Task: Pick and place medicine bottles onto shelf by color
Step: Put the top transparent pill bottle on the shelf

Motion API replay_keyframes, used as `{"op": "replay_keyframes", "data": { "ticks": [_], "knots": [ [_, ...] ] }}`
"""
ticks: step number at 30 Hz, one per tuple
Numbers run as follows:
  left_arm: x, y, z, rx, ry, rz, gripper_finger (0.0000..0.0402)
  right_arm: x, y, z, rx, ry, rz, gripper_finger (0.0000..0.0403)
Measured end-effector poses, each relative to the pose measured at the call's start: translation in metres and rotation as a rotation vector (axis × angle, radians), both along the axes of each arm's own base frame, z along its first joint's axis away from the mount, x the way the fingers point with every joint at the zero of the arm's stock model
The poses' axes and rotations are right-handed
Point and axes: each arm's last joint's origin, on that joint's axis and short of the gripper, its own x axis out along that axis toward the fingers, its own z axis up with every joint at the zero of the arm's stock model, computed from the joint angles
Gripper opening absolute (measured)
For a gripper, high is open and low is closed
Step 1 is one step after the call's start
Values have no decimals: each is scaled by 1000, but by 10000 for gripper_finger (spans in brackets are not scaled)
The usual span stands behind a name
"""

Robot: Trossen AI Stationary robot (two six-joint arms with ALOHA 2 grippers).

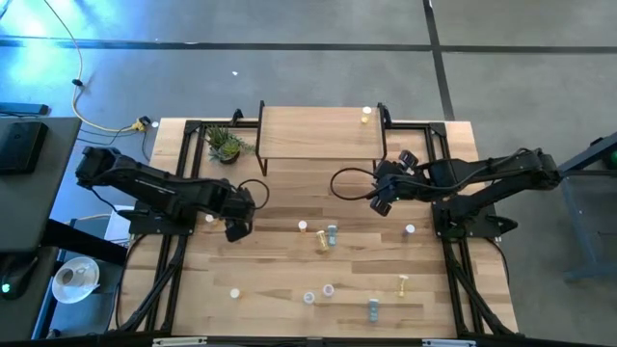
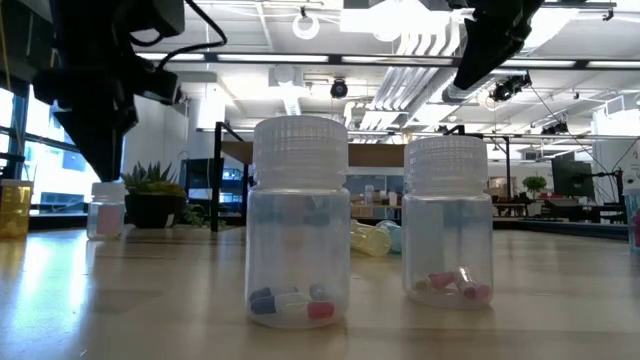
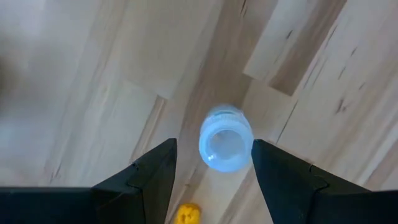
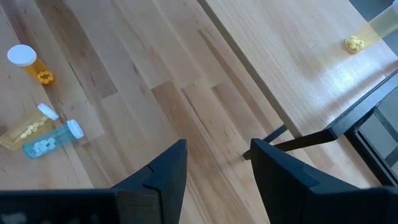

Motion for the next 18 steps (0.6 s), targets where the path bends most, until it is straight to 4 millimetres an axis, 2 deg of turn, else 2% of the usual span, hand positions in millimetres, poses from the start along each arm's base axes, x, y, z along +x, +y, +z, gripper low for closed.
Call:
{"op": "replay_keyframes", "data": {
  "ticks": [18],
  "knots": [
    [12, 1, -20, 0, 81, -33, 199, 0, 0, 0, -1, 1, 0, 167]
  ]
}}
